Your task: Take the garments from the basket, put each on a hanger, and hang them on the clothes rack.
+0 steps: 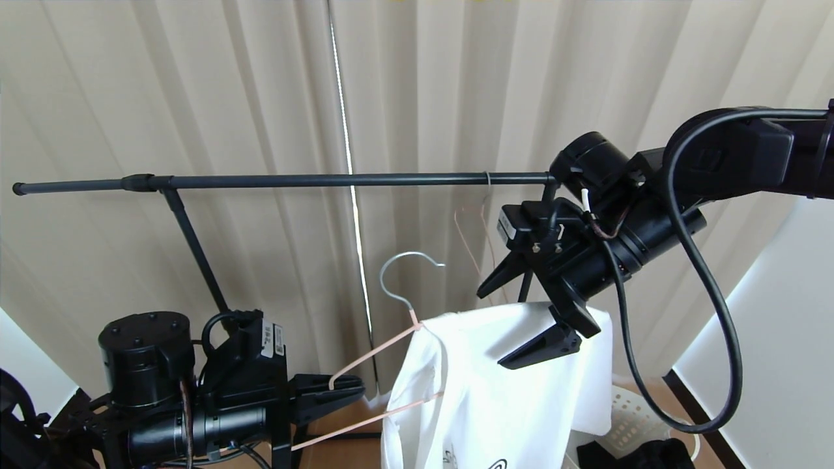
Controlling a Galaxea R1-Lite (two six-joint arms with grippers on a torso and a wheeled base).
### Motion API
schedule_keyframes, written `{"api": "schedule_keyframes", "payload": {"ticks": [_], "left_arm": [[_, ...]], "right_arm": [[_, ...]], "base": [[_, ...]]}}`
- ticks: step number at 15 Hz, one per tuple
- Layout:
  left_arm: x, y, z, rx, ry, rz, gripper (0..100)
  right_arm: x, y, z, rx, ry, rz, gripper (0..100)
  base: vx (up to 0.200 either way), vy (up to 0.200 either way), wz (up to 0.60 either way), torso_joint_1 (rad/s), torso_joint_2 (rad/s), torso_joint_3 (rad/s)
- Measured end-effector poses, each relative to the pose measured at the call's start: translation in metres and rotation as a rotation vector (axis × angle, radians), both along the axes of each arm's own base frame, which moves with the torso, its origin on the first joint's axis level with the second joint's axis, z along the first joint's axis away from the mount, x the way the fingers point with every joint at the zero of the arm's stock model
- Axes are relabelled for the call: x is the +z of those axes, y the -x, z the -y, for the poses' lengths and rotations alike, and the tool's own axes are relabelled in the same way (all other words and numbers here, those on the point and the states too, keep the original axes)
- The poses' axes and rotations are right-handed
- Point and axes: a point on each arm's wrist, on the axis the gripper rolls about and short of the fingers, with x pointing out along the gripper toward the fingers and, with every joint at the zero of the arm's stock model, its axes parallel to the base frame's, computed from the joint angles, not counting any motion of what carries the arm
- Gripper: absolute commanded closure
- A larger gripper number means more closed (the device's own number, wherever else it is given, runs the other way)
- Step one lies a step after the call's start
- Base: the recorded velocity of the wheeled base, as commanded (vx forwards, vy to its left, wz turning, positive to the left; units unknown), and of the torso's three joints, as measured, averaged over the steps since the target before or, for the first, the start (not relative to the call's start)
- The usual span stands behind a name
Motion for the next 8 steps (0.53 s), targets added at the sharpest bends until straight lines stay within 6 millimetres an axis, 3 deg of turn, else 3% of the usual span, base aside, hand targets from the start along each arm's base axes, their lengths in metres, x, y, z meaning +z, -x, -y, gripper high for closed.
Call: {"api": "schedule_keyframes", "payload": {"ticks": [8], "left_arm": [[0.0007,0.0003,-0.0001,0.002,0.004,0.008,100]], "right_arm": [[0.0011,-0.0021,-0.0045,0.001,-0.002,0.010,0]], "base": [[0.000,0.000,0.00,0.000,0.00,0.000]]}}
